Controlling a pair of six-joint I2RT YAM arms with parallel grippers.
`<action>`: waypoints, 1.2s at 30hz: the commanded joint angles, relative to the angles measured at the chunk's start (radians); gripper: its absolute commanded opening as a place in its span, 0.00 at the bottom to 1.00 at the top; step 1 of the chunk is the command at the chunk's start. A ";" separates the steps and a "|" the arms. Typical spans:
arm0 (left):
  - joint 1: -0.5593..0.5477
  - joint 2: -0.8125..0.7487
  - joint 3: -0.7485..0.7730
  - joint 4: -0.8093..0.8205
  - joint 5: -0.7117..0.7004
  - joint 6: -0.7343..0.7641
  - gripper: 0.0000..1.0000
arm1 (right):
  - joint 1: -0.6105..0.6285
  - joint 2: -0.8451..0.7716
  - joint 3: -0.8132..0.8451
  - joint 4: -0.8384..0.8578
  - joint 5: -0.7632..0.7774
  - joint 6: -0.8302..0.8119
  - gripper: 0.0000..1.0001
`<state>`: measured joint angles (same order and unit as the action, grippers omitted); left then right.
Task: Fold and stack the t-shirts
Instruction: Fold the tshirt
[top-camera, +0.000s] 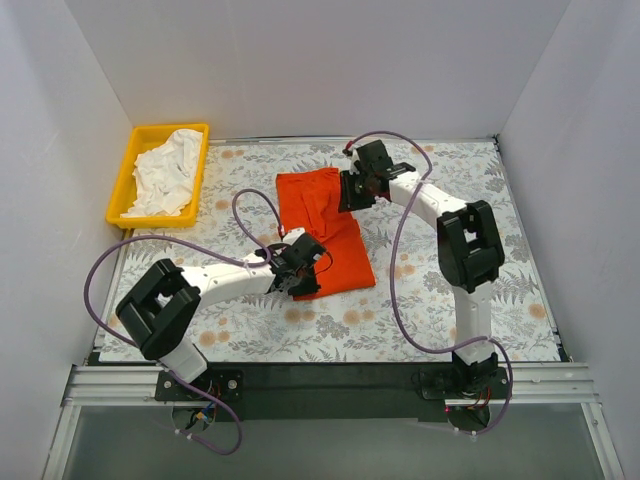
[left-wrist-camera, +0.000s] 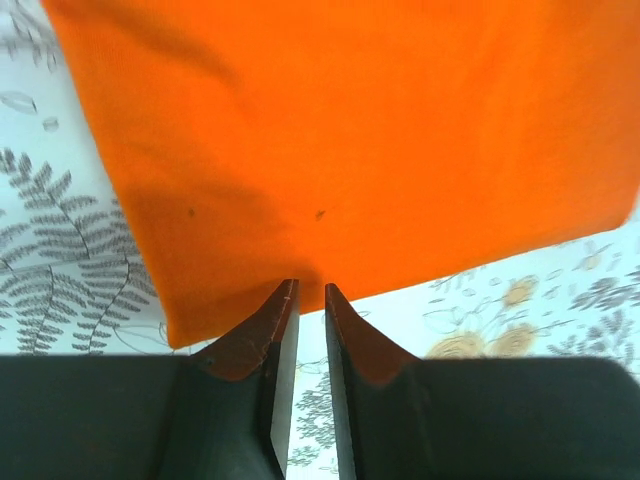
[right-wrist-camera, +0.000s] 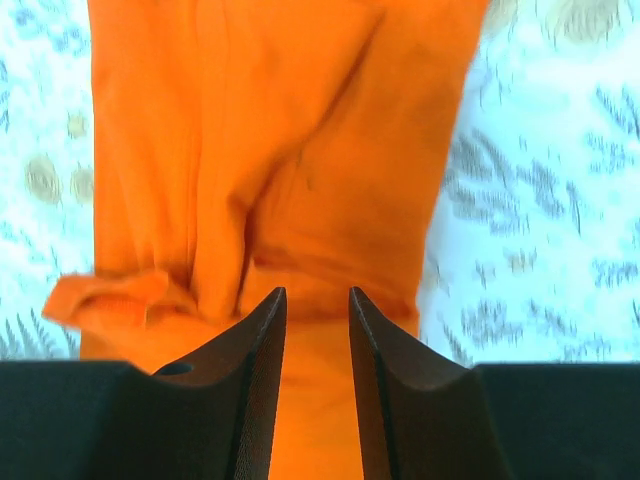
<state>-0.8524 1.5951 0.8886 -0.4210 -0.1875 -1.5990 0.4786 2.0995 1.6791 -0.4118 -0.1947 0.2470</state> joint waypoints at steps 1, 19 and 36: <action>0.036 -0.060 0.085 -0.033 -0.038 0.050 0.19 | 0.005 -0.143 -0.091 0.005 -0.080 -0.008 0.33; 0.118 0.094 0.200 0.016 -0.084 0.128 0.22 | 0.020 -0.478 -0.716 0.229 -0.330 0.129 0.30; 0.179 0.230 0.311 0.059 -0.141 0.249 0.21 | 0.020 -0.438 -0.837 0.277 -0.295 0.118 0.29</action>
<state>-0.6876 1.8206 1.1534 -0.3840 -0.2790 -1.3914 0.4938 1.6592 0.8574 -0.1703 -0.4950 0.3740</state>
